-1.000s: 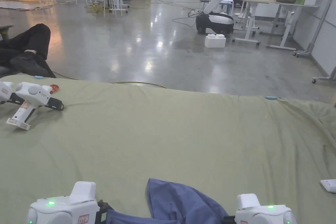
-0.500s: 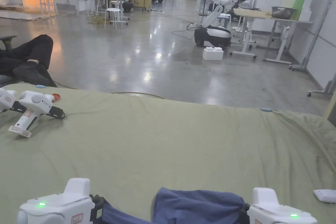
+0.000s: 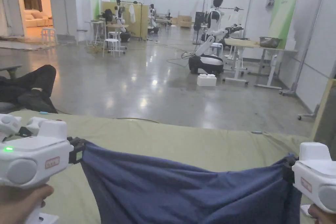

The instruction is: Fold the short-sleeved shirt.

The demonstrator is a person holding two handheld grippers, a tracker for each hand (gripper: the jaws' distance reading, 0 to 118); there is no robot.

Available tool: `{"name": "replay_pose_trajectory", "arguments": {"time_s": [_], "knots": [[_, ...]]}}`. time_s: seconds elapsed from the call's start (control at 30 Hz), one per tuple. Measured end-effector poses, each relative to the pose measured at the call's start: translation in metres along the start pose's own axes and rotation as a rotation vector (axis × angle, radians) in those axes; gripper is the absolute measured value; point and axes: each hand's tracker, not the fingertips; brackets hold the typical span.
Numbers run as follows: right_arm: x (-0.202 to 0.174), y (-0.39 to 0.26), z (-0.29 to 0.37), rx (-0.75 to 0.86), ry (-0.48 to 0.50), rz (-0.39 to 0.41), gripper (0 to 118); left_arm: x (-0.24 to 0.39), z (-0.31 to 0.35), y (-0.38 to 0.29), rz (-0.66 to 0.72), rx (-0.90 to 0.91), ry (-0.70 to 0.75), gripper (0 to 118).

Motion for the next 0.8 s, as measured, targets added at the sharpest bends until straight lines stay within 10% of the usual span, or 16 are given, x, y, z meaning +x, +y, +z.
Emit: {"name": "replay_pose_trajectory", "arguments": {"time_s": [0.8], "knots": [[-0.016, 0.212, -0.022, 0.252, -0.019, -0.063, 4, -0.045, -0.022, 0.201, -0.050, 0.208, 0.191, 3]]}}
